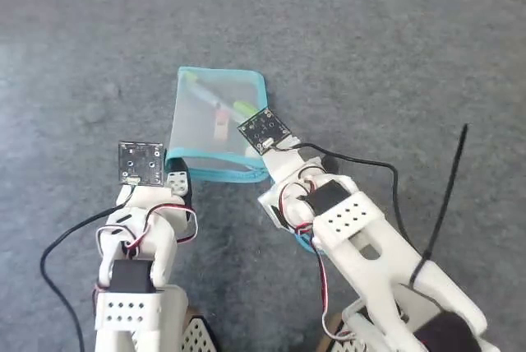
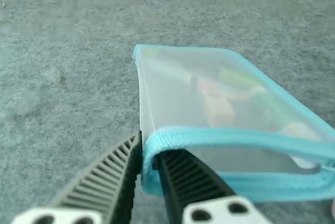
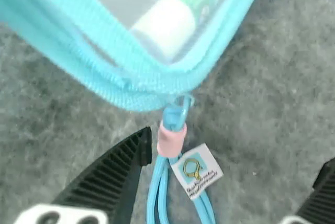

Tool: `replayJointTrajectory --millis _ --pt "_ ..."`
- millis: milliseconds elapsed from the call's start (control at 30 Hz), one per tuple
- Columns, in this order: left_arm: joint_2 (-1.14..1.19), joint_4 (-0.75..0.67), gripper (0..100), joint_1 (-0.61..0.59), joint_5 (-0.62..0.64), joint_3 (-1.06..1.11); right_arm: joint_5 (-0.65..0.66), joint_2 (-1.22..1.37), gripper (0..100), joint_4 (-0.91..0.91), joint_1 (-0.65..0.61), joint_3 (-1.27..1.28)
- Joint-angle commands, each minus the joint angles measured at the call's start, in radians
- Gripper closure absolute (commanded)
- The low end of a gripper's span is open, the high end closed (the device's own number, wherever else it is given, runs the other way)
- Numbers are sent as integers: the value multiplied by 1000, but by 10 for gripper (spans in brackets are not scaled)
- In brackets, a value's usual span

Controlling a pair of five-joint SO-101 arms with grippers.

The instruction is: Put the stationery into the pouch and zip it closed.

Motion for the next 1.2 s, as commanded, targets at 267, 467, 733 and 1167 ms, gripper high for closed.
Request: replayJointTrajectory --millis 267,467,733,1167 --pt "-8 -49 987 3 14 -18 -94 150 537 -182 -1 -54" --pt "-8 -49 987 6 14 -18 -61 173 713 -209 2 -55" --pt "-8 -51 987 12 14 -7 -5 -25 987 -87 105 -54" --pt "-6 -20 987 149 -32 7 192 -591 992 274 -48 -117"
